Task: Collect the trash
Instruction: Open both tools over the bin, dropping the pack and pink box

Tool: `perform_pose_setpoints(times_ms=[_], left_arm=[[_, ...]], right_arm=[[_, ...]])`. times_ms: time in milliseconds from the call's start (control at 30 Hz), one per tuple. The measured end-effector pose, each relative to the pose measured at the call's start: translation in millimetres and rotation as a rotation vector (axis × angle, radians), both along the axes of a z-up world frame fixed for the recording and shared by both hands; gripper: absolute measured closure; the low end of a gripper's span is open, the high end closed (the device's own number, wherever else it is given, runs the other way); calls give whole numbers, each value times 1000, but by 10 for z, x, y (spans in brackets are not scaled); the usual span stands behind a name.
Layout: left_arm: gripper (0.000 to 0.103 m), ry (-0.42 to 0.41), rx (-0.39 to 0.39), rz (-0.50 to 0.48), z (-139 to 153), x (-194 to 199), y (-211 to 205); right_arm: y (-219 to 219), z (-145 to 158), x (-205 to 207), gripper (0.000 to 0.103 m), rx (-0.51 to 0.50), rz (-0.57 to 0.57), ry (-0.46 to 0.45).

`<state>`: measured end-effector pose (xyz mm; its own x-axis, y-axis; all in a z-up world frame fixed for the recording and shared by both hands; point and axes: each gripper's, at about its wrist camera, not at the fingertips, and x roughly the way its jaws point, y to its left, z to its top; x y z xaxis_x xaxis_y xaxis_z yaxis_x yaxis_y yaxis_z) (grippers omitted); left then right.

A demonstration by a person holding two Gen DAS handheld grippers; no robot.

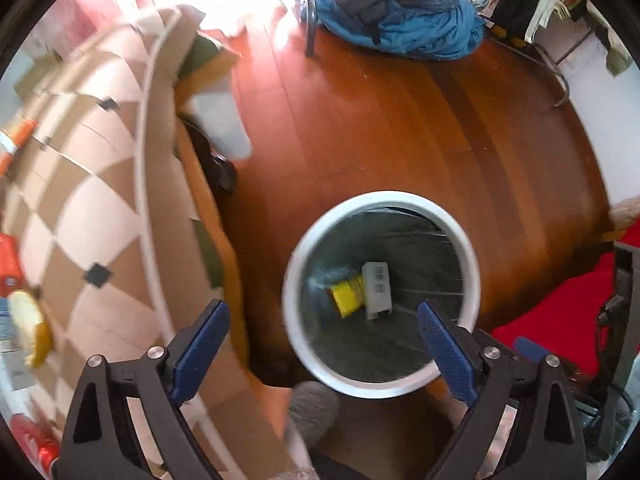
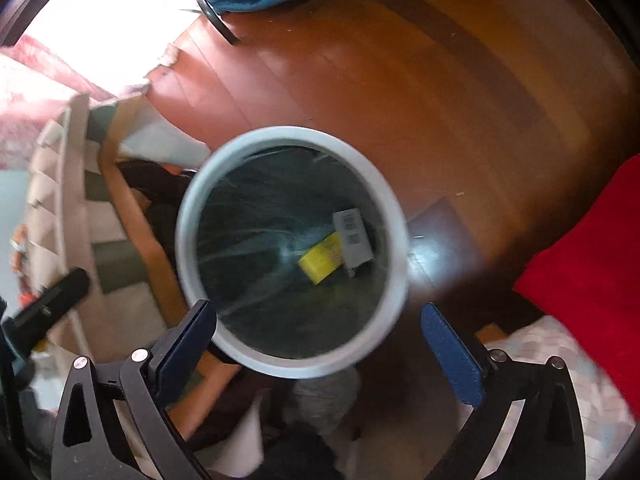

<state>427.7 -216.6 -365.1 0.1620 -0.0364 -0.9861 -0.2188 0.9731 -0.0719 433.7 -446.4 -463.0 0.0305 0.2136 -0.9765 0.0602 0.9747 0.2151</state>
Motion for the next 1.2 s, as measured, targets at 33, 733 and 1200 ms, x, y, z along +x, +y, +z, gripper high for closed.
perform_pose_setpoints(times_ms=[33,733,1200], left_arm=[[7,-3,24,-8,24,-63,-29],[7,-64,77,-39,682,-640,-71],[7,-213,61,-27,1584,-1165,50]], right_arm=[[10,3,-42,0,-42,12,-1],[-52,1109,-633,0,-141,55,-146],[10,2332,-1140,0,-67,13,-323]])
